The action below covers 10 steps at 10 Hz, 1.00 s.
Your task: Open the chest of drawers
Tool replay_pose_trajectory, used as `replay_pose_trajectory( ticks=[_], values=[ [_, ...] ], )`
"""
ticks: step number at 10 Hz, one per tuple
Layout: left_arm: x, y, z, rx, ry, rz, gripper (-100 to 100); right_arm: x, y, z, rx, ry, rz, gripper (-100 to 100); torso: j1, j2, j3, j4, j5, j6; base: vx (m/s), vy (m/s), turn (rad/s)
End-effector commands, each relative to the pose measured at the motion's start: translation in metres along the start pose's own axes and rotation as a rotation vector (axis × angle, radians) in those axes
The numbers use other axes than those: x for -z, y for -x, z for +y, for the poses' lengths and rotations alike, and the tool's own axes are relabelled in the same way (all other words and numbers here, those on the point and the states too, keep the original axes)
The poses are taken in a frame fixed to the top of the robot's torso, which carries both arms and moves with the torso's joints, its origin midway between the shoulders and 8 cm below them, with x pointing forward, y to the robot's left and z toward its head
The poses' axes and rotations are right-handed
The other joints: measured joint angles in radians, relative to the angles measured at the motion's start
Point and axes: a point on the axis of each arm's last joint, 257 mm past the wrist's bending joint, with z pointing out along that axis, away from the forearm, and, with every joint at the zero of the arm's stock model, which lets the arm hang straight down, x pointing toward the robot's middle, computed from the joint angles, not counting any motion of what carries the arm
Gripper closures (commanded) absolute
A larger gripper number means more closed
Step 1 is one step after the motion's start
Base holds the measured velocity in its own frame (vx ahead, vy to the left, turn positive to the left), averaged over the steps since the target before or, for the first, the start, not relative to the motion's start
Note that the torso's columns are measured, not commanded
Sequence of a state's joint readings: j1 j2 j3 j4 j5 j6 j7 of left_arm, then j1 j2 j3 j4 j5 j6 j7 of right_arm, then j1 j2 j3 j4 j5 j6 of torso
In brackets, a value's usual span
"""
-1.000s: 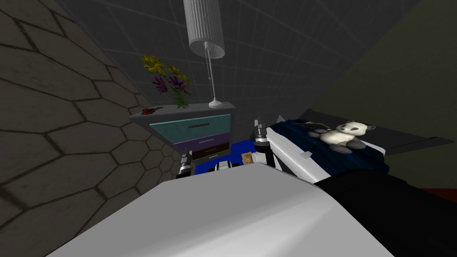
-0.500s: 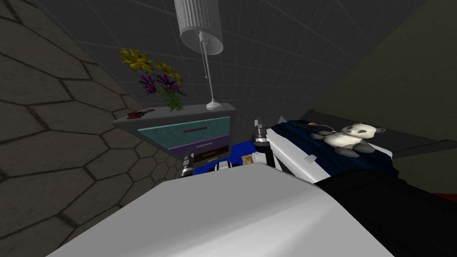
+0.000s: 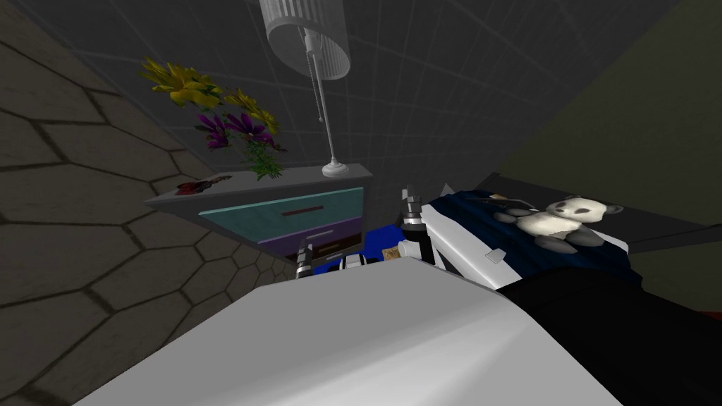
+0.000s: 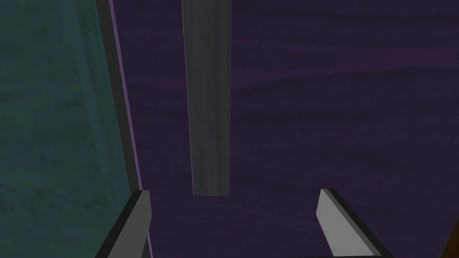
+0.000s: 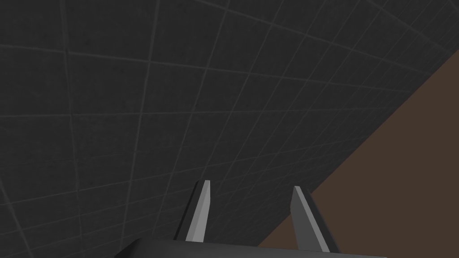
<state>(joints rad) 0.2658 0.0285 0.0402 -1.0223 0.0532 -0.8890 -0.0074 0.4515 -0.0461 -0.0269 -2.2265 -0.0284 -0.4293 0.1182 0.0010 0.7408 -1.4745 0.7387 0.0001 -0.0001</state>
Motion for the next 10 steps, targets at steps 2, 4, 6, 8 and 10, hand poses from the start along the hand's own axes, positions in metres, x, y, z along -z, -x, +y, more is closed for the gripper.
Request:
replay_pose_trajectory(
  ticks=[2,4,6,8,10],
  values=[
    [-0.011,0.002,-0.005,-0.001,-0.003,0.001,-100,0.000,0.000,0.000,0.000,0.000,0.000,0,0.000,-0.003,-0.001,-0.001,0.000,0.000,0.036,0.000,0.001],
    [-0.007,0.001,-0.001,0.000,0.003,0.000,100,0.000,0.000,0.000,0.000,0.000,0.000,0,-0.001,0.000,0.000,0.000,0.000,0.000,-0.019,0.000,0.003],
    [-0.014,0.000,-0.007,0.000,-0.006,0.008,100,0.000,0.000,0.000,0.000,0.000,0.000,0,0.002,-0.003,-0.002,-0.004,0.003,0.000,-0.152,-0.024,0.026],
    [-0.016,0.000,-0.006,-0.001,0.006,0.013,100,0.000,0.000,0.000,0.000,0.000,0.000,0,0.000,-0.001,0.000,-0.003,0.002,0.000,-0.210,-0.051,0.030],
    [-0.014,-0.001,-0.007,0.000,0.002,0.016,100,0.000,0.000,0.000,0.000,0.000,0.000,0,0.001,-0.011,-0.006,-0.002,0.001,0.000,-0.108,-0.023,0.014]
  ],
)
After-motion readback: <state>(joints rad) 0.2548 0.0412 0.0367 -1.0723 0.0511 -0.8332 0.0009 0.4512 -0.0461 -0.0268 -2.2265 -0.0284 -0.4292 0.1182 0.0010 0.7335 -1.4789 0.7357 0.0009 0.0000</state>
